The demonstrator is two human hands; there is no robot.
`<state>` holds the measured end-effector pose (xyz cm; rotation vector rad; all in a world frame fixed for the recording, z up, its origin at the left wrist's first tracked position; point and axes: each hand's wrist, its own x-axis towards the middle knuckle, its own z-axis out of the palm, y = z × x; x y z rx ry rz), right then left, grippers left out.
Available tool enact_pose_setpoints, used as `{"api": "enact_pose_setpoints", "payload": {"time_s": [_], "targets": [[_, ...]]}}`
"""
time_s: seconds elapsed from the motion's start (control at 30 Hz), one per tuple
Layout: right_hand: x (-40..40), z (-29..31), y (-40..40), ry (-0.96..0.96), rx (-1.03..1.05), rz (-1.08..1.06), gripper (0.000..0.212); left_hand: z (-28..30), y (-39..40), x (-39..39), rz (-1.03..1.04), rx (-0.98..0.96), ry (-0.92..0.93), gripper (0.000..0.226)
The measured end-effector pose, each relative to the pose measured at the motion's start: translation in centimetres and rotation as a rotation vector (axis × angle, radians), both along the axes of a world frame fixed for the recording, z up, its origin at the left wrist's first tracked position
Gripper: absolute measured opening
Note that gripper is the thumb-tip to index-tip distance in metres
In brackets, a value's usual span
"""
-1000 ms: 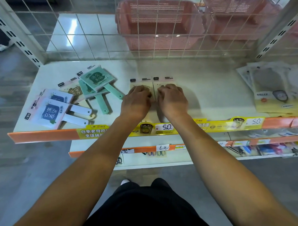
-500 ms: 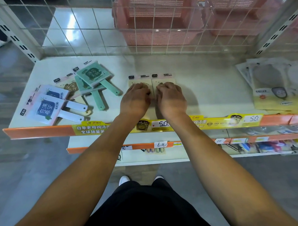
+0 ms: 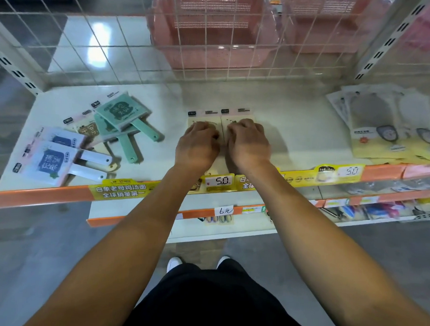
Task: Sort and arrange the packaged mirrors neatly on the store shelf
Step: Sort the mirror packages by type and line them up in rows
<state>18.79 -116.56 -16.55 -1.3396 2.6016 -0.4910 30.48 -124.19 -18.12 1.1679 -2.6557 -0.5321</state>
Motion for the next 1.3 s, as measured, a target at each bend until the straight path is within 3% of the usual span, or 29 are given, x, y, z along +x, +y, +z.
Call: {"api": "enact_pose_setpoints", "payload": {"time_s": [0.13, 0.37, 0.6, 0.9, 1.3], "targets": [[-0.4, 1.4, -1.1, 0.007, 0.081, -0.033, 0.026, 2.4, -0.1, 0.4, 0.048, 0.135, 0.082, 0.030], [2.0, 2.0, -3.2, 0.032, -0.003, -0.039, 0.029, 2.8, -1.1, 3.8, 0.117, 0.038, 0.253, 0.030], [7.0, 2.1, -6.7, -0.039, -0.126, 0.161, 0.039, 2.7, -3.9, 9.4, 0.281, -0.072, 0.141, 0.040], [12.0, 1.4, -11.4, -0.054, -0.157, 0.356, 0.049, 3.0, -6.5, 15.3, 0.470, -0.050, 0.105, 0.042], [15.5, 0.2, -16.4, -0.053, -0.142, 0.430, 0.060, 2.7, -10.1, 19.4, 0.524, -0.039, 0.076, 0.041]]}}
